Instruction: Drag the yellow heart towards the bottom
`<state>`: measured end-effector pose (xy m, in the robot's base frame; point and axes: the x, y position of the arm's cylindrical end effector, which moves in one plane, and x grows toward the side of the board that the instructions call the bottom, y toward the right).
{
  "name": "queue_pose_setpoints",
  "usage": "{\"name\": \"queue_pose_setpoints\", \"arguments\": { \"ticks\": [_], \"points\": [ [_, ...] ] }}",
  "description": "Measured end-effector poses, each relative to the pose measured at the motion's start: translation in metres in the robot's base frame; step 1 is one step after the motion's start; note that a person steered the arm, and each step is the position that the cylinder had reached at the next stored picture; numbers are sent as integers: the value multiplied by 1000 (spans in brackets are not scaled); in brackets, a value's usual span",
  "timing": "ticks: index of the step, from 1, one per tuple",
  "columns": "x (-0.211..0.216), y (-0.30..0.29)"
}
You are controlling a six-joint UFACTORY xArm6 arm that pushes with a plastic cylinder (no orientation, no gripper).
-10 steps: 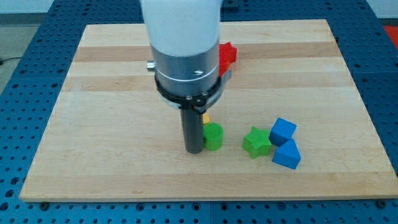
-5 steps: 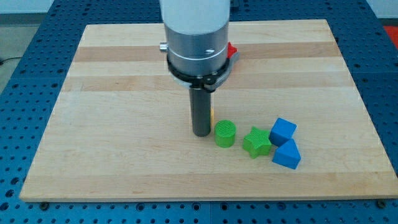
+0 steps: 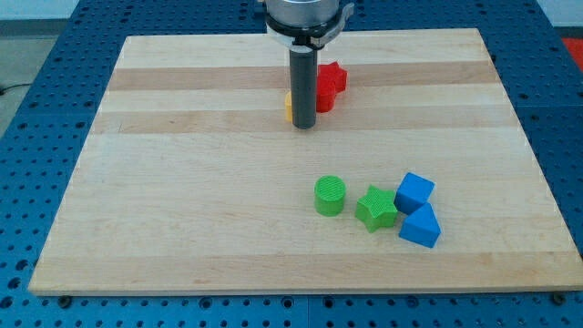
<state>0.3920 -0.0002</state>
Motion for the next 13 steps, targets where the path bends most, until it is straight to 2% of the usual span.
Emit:
{"name": "queue_pose_setpoints", "arguments": {
  "ticks": [1,2,3,4,5,6,7,8,9,11,12,13],
  "points": [
    [2,0],
    [3,38],
    [-29,41],
    [-74,28],
    [-72,-11],
    [-26,3],
    [3,7],
    [3,-9],
    [34,-9],
    [67,-58],
    [87,-58],
    [141,-83]
  ]
}}
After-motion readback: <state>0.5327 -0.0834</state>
